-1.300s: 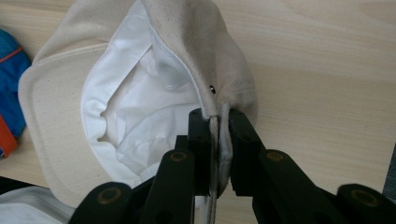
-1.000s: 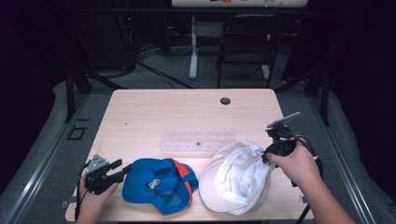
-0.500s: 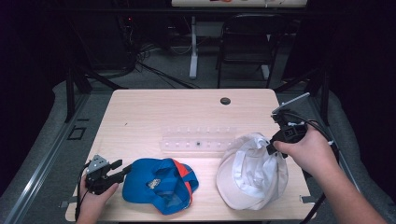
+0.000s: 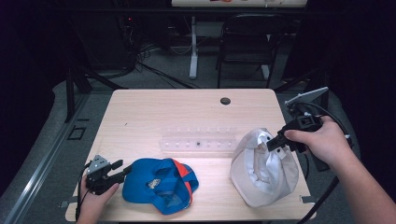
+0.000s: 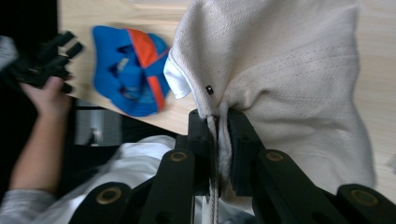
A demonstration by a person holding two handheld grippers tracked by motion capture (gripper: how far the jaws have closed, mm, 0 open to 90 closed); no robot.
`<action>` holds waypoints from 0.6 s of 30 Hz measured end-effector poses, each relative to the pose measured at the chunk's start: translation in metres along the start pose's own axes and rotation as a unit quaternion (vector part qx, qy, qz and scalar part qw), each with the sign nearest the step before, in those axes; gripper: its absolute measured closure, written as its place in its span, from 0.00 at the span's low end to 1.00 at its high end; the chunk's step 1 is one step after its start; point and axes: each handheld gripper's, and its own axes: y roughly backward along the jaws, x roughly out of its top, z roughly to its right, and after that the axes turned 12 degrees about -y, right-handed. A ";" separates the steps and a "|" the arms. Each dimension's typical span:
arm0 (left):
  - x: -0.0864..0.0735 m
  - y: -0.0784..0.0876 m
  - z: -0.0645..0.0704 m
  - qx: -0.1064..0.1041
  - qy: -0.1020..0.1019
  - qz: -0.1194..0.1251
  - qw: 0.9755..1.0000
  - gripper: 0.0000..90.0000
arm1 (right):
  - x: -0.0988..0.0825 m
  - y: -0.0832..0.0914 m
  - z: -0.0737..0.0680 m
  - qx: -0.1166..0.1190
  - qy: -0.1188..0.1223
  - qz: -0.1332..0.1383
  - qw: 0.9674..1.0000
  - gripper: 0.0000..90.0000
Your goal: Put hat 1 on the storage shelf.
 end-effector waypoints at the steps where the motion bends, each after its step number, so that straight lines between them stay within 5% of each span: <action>1: 0.000 0.000 0.000 -0.001 0.000 -0.002 1.000 0.57 | 0.001 0.000 0.002 0.021 -0.011 0.004 1.000 0.91; 2: 0.000 0.000 0.000 -0.001 -0.001 -0.002 1.000 0.57 | 0.002 0.001 0.007 0.055 -0.022 0.000 0.998 0.91; 3: 0.000 0.000 0.000 -0.001 -0.001 -0.002 1.000 0.57 | 0.002 0.001 0.007 0.055 -0.022 0.000 0.998 0.91; 5: 0.000 0.000 0.000 -0.003 -0.004 -0.008 1.000 0.58 | 0.004 0.002 0.014 0.095 -0.023 -0.015 0.995 0.91; 7: 0.001 0.000 0.000 -0.003 -0.005 -0.008 1.000 0.58 | 0.004 0.002 0.014 0.108 -0.031 -0.012 0.994 0.91; 13: 0.001 0.000 0.001 -0.003 -0.007 -0.007 1.000 0.58 | 0.008 -0.005 0.010 0.187 -0.020 -0.013 0.982 0.91; 18: 0.001 0.001 0.000 -0.003 -0.006 -0.003 1.000 0.58 | 0.010 -0.009 0.004 0.221 -0.020 -0.011 0.975 0.91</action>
